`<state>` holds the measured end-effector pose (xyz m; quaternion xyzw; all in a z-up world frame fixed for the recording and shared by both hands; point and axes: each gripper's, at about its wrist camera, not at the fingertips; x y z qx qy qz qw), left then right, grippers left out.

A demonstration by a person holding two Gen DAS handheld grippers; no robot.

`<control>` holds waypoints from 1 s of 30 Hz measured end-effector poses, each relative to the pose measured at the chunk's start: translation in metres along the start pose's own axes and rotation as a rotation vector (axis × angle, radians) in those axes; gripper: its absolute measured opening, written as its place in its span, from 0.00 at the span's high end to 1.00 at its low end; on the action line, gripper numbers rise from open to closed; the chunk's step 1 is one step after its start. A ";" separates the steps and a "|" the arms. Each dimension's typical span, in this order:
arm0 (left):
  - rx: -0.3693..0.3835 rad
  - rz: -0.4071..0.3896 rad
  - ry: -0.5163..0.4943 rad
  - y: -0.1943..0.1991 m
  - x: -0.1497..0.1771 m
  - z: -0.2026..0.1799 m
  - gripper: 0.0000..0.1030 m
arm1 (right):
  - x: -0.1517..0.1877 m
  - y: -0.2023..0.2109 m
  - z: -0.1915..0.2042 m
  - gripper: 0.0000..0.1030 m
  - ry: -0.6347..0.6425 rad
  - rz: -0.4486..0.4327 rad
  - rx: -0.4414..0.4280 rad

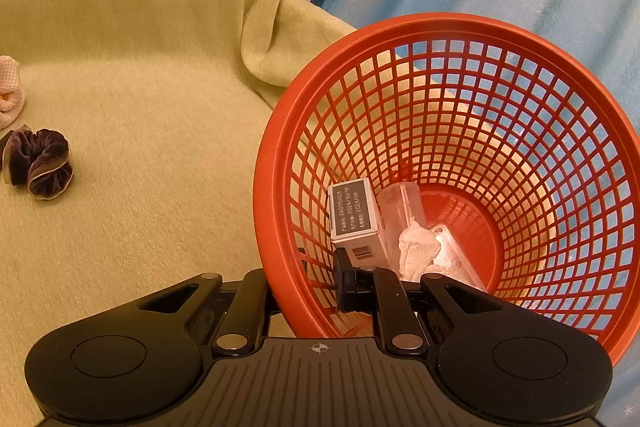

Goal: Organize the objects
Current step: 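Carry the spoon with the left tool into the basket and release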

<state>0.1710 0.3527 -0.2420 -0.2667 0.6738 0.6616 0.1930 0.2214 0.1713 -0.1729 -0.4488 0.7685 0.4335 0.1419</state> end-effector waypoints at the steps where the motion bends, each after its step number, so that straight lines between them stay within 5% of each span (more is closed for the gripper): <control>1: 0.003 -0.001 -0.002 0.002 0.000 0.000 0.96 | 0.000 0.000 0.000 0.90 0.000 0.000 0.000; 30: 0.235 -0.225 -0.038 0.065 -0.102 -0.062 0.96 | -0.002 -0.001 0.000 0.90 -0.006 -0.002 -0.003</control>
Point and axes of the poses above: each gripper's, at about its wrist camera, not at the fingertips, and y roughly against the way its jaws point, z to its left, x to its underside, and after that the axes turned 12 degrees about y, right-handed
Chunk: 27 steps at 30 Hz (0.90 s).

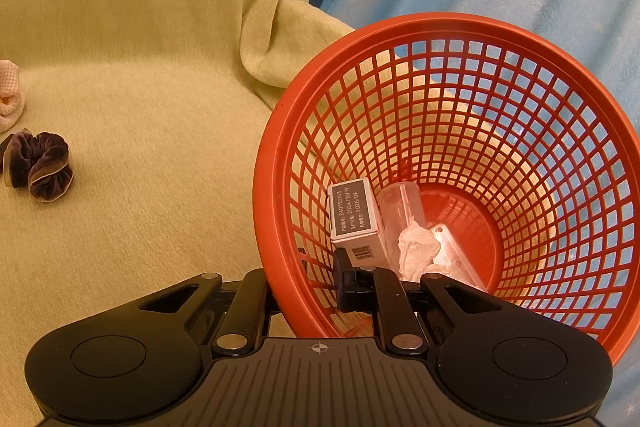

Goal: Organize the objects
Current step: 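Carry the spoon with the left tool into the basket and release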

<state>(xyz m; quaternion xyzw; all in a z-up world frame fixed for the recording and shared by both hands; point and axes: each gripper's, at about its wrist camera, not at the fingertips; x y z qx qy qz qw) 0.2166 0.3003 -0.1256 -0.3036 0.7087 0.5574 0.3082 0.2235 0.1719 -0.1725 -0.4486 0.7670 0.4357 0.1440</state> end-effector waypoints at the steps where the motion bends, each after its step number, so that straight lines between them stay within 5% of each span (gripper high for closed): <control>1: 0.005 -0.009 0.008 -0.001 -0.004 -0.002 0.96 | 0.000 0.000 0.001 0.90 0.000 0.000 0.000; 13: 0.125 -0.011 -0.031 -0.003 -0.024 -0.048 0.96 | -0.001 0.000 -0.001 0.90 -0.004 -0.001 -0.001; 27: 0.449 0.141 -0.345 -0.012 -0.042 -0.166 0.96 | -0.004 -0.001 -0.004 0.90 -0.021 -0.005 -0.003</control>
Point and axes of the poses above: each gripper's, at about its wrist camera, not at the fingertips, and y roughly against the way its jaws point, z to its left, x to its underside, and after that the axes turned 12 degrees about y, right-handed
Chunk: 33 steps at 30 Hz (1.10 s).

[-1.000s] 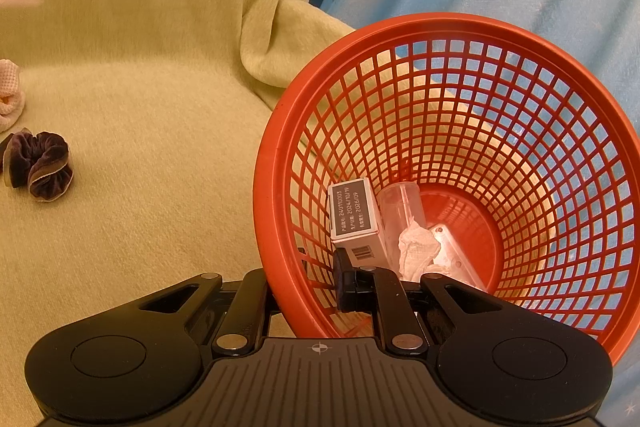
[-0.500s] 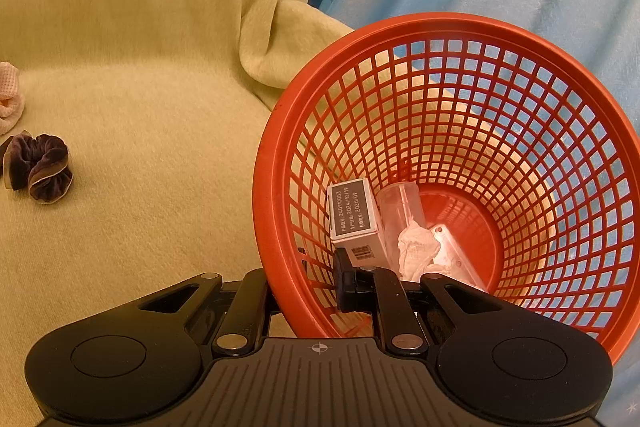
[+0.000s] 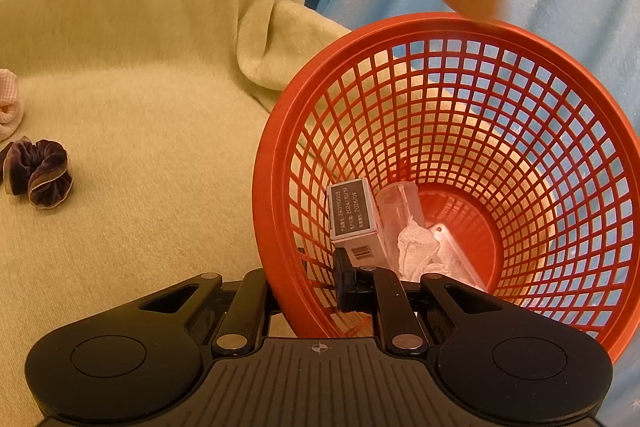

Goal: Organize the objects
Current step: 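Carry the spoon with the left tool into the basket and release, then return the left tool to the pile and grasp the black lighter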

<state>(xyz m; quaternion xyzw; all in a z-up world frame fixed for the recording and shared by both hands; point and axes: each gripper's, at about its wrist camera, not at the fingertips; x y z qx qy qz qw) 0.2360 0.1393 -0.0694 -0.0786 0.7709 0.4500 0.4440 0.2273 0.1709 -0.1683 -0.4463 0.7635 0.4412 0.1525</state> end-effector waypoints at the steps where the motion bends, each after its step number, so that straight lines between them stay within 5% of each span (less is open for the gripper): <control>1: 0.017 0.007 -0.007 -0.010 -0.006 -0.007 0.96 | -0.001 0.000 0.001 0.90 0.002 0.000 0.001; 4: 0.063 -0.012 0.010 -0.032 -0.021 -0.019 0.86 | -0.002 -0.002 0.001 0.90 0.005 0.000 0.000; 8: 0.012 -0.071 0.052 -0.026 -0.024 -0.013 0.81 | -0.003 -0.003 0.000 0.90 0.000 -0.002 -0.003; 17: -0.284 -0.149 0.276 0.049 0.019 0.094 0.76 | -0.003 -0.005 -0.002 0.90 -0.006 -0.003 -0.004; 25: -0.539 -0.125 0.435 0.091 0.083 0.169 0.72 | -0.001 -0.003 -0.001 0.90 -0.001 -0.002 -0.003; 33: -0.557 -0.015 0.507 0.051 0.144 0.181 0.71 | 0.000 -0.003 -0.001 0.90 0.002 -0.001 -0.002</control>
Point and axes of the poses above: each gripper's, at about its wrist camera, not at the fingertips, and y roughly against the way its jaws point, z to its left, x to its underside, and after that the axes turned 12 degrees about y, right-handed
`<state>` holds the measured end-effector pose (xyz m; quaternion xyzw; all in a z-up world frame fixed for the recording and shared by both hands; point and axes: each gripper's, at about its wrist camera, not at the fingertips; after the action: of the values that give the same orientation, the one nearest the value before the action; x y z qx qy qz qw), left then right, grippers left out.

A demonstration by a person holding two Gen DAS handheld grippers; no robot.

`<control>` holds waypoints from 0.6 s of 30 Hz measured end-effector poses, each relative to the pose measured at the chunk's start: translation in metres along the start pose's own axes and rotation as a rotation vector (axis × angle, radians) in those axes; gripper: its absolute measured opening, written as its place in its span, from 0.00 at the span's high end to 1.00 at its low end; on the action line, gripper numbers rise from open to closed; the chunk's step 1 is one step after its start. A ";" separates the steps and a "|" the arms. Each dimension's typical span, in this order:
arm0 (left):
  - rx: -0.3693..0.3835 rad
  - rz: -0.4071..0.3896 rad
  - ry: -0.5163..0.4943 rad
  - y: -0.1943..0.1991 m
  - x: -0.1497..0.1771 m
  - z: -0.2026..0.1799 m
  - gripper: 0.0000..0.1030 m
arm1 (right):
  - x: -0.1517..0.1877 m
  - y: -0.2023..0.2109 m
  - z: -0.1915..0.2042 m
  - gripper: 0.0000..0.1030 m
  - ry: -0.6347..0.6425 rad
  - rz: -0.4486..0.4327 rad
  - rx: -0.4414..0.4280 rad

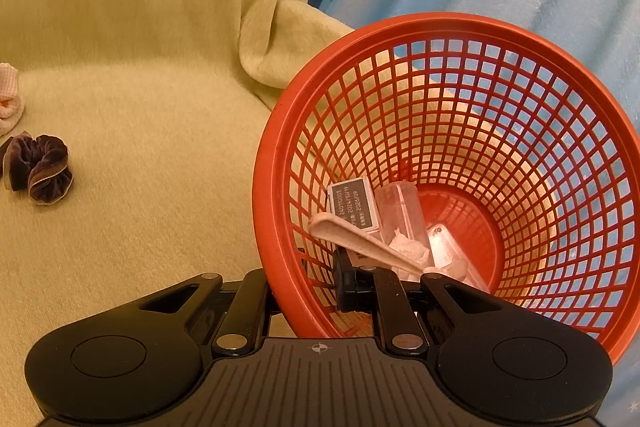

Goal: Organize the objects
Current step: 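Return the left tool to the pile and grasp the black lighter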

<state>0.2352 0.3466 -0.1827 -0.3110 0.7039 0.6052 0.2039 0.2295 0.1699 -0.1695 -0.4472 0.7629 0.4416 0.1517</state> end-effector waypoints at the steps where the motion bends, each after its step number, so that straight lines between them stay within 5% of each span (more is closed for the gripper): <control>1: 0.000 0.013 -0.004 -0.009 0.005 -0.001 0.71 | 0.000 0.000 0.000 0.90 -0.001 0.000 0.000; 18: -0.041 0.052 -0.071 -0.075 0.032 -0.012 0.75 | 0.003 0.001 0.000 0.90 -0.003 -0.001 0.001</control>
<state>0.2644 0.3233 -0.2565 -0.2750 0.6917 0.6350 0.2066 0.2271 0.1689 -0.1708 -0.4470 0.7625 0.4419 0.1531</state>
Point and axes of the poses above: each gripper's, at about its wrist camera, not at the fingertips, and y roughly against the way its jaws point, z to its left, x to its underside, and after that the axes turned 12 degrees about y, right-handed
